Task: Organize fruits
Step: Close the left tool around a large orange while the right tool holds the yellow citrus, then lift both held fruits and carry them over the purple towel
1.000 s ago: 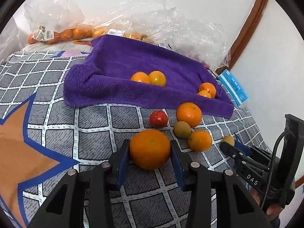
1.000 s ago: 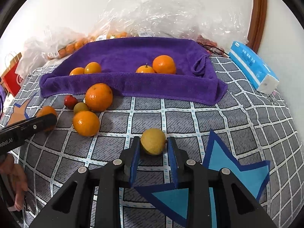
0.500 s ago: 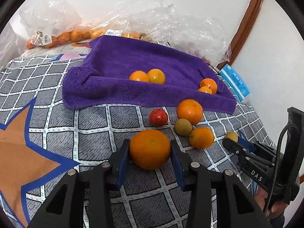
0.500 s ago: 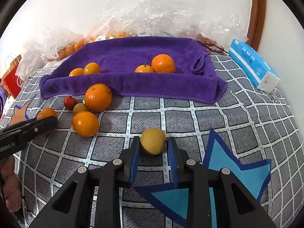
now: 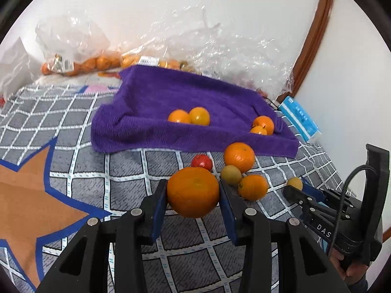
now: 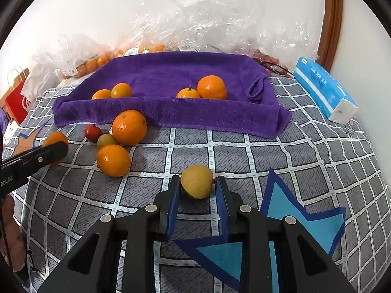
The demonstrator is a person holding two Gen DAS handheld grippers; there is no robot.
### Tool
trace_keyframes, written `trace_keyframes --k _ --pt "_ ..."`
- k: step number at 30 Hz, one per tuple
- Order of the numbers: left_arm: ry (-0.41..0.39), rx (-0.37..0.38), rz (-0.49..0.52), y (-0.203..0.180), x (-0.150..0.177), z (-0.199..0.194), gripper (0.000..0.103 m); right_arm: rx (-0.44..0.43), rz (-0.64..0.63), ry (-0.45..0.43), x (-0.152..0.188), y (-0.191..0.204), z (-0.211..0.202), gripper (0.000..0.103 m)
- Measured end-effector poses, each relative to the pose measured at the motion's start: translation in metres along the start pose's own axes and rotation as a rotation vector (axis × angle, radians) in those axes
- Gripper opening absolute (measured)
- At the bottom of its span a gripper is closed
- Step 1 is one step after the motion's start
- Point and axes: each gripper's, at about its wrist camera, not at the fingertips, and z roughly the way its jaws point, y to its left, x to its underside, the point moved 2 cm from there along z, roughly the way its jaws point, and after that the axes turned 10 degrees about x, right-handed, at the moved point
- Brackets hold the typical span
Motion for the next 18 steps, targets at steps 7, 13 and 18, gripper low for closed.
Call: trace_keyframes --k 7,13,18 --pt "-0.025 -0.012 -0.03 0.004 -0.003 -0.005 0.039 0.024 0.022 -0.05 0.0 -0.004 -0.011 0.029" --pt "-0.032 0.018 -0.065 -0.002 -0.011 -0.022 0.039 -0.03 0.007 -0.066 -0.009 0.003 -0.024 0.029" --pt "-0.064 0.003 -0.047 -0.009 -0.031 -0.032 0.039 -0.077 0.018 -0.115 -0.032 0.007 -0.037 0.029"
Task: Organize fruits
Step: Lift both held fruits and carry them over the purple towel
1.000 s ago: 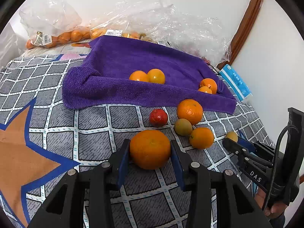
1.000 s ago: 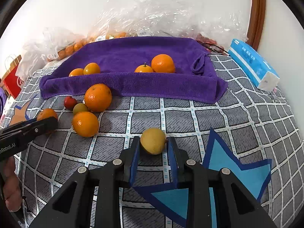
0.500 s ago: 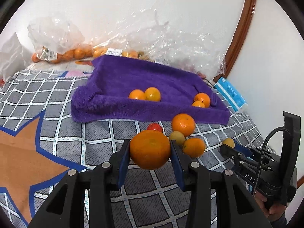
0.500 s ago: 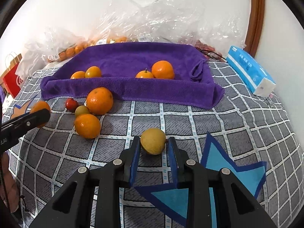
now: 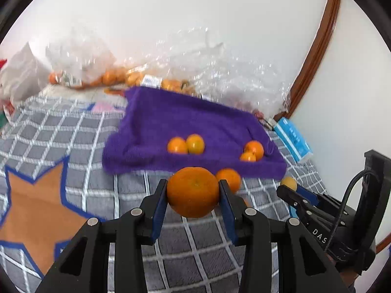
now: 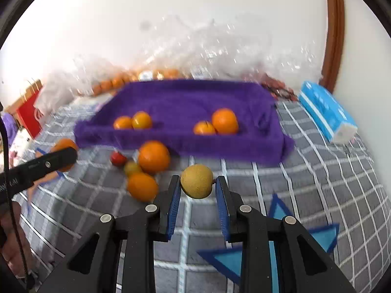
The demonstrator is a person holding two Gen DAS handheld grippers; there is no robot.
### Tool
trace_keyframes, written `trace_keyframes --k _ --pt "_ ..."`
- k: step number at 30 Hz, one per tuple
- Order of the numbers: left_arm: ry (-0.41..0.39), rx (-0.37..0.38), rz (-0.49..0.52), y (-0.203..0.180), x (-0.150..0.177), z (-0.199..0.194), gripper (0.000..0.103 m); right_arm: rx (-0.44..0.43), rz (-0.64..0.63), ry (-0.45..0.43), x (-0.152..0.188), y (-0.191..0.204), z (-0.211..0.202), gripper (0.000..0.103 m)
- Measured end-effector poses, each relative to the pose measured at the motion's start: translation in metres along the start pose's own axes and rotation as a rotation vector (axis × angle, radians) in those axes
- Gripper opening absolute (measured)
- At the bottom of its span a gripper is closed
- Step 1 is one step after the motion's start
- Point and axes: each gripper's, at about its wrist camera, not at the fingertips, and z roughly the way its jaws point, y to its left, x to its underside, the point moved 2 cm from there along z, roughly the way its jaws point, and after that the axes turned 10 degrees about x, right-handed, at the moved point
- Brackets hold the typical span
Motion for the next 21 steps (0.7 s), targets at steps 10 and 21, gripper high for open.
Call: trace_keyframes --k 10,21 --pt "-0.047 -0.039 -0.021 0.008 -0.047 0.01 0.039 -0.022 0.032 -0.094 -0.057 0.001 0.002 0.029" --pt "-0.075 -0.067 -0.05 0.017 -0.084 0.051 0.039 -0.035 0.067 -0.133 -0.104 -0.009 0.028 0.029"
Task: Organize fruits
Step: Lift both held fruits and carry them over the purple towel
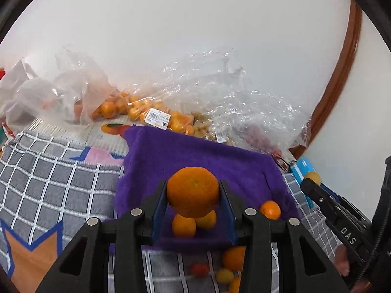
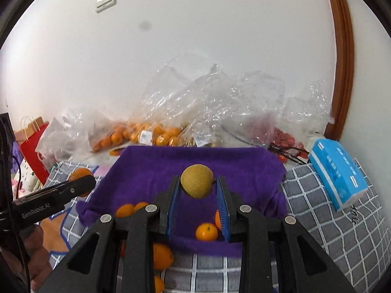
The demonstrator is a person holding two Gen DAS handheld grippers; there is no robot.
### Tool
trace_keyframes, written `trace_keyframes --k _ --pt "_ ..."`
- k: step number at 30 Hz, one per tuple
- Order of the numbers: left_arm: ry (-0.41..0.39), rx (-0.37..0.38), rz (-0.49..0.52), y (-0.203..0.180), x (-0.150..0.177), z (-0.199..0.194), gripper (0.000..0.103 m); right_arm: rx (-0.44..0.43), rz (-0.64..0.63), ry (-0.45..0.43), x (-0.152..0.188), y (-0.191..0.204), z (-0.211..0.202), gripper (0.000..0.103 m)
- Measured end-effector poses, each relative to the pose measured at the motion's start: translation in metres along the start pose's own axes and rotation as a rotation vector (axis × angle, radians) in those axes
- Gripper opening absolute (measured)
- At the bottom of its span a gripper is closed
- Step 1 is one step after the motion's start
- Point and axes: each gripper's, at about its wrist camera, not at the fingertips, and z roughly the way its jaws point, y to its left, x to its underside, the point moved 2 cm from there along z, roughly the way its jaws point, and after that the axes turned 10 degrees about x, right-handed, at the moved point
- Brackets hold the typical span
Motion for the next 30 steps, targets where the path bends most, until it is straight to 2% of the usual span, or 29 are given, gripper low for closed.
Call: trace_keyframes --k 5,9,13,20,30 --pt "0.016 0.033 -0.049 0.016 0.009 0.017 0.039 0.014 0.001 0.03 0.01 -0.001 0.029 0.029" --pt "-0.005 0.033 -0.071 0.026 0.016 0.022 0.039 0.028 0.007 0.077 0.019 -0.006 0.046 0.029" --pt "-0.002 0.063 -0.098 0.03 0.018 0.025 0.039 0.053 0.029 0.062 0.019 -0.014 0.047 0.029" --pt "-0.006 0.036 -0.07 0.029 0.022 0.032 0.039 0.079 0.034 0.042 0.023 -0.02 0.048 0.029" --pt "0.01 0.032 -0.072 0.032 0.024 0.041 0.039 0.016 0.02 0.093 0.037 -0.007 0.067 0.029"
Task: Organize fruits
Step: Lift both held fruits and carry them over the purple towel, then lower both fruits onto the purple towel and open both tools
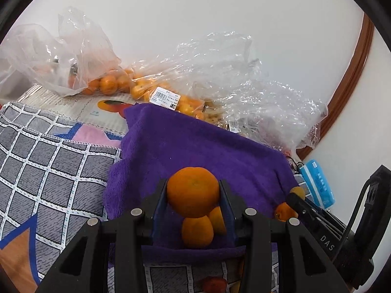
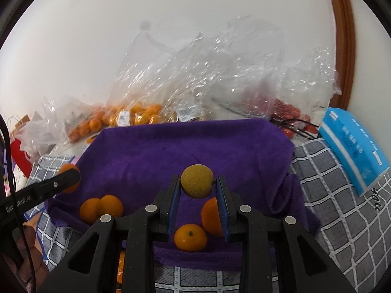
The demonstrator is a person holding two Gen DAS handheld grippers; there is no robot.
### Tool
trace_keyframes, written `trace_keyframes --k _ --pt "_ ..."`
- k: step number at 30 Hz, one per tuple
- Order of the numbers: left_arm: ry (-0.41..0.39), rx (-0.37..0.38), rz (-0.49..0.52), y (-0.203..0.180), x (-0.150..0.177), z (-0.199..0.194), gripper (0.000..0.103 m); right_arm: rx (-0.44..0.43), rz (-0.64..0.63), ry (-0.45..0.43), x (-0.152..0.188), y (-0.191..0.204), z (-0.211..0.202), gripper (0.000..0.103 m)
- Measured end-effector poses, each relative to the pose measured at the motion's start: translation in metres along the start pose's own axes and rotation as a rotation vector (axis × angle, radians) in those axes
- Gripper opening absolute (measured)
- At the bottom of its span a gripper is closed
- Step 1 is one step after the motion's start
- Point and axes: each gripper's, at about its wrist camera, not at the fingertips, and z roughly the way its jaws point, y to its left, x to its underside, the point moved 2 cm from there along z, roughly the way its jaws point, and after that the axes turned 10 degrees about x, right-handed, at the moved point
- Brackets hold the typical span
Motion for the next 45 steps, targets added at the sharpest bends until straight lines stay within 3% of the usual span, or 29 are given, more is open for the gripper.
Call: trace_keyframes --k 8,45 --pt "0.021 0.005 -0.007 0.003 0.002 0.006 0.039 -0.018 -0.05 0.019 0.008 0.014 0.006 0.029" --pt "0.055 -0.043 0.025 0.006 0.003 0.016 0.039 -0.028 -0.052 0.068 0.013 0.016 0.015 0.029"
